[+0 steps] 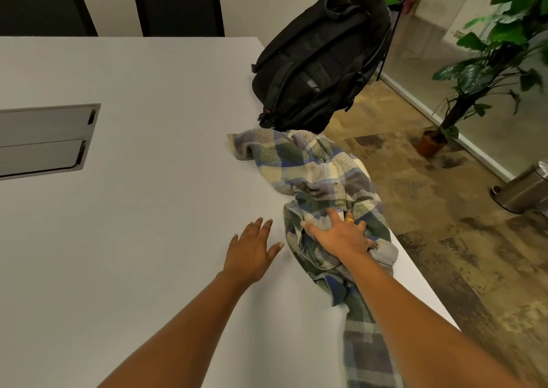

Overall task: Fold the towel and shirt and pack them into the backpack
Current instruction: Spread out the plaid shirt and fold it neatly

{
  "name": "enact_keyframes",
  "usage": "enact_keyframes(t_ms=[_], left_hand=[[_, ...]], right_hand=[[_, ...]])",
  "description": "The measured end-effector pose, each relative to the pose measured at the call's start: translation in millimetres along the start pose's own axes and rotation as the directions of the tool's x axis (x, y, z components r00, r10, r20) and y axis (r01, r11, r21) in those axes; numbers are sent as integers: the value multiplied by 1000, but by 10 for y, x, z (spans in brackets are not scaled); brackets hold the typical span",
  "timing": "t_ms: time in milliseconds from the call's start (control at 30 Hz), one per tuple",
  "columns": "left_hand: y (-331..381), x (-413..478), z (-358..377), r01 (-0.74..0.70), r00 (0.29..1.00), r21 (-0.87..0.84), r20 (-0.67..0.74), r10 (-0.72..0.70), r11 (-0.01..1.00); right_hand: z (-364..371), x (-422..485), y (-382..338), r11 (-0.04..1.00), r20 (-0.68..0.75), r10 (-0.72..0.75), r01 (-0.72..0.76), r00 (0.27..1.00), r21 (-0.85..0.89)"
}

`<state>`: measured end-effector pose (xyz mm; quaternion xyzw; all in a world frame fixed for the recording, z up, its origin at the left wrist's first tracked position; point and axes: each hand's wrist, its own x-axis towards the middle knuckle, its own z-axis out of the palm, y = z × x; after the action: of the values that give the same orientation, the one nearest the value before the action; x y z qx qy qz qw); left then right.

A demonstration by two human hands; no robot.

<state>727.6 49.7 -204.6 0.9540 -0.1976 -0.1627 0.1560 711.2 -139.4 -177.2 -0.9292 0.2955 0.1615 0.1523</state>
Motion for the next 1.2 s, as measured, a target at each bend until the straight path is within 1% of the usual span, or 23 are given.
enact_keyframes(t_ms=[100,233,333,567,733,833,933,1000,1100,1200], left_hand=[[-15,-19,26,37,999,-28,-16,-37,999],[-106,-92,3,99,994,-83,-33,-102,992],[-226,-164,-49,119,991,-119,-42,-125,986],[-691,-350,-211,149,978,-201,-115,-175,968],[-1255,-657,-292,211,960,-221,-137,-245,952],[-1585,-870,-311,259,940,-245,-160,-302,934],[-1879,-1062,-336,309,907,-311,-187,-376,899],[-2076,-1189,-370,353,870,-356,-216,-444,865],[-2351,-1385,-429,428,800,-378,-264,-539,821],[-2595,-1560,-474,471,759,-396,-274,-591,788]], right_hand=[[58,-27,-8,997,13,-57,57,998,-49],[109,-82,-26,989,-11,-134,133,991,-67],[196,-164,-140,974,9,-212,212,977,-86],[442,-505,-716,901,56,-401,404,914,-155],[660,-767,-1257,844,109,-501,512,859,-158],[842,-978,-1622,785,147,-579,597,802,-167],[1019,-1229,-1958,693,193,-669,696,718,-188],[1122,-1388,-2148,618,230,-724,760,650,-201],[1240,-1574,-2372,501,302,-785,841,541,-206],[1344,-1732,-2540,407,365,-811,889,457,-208]])
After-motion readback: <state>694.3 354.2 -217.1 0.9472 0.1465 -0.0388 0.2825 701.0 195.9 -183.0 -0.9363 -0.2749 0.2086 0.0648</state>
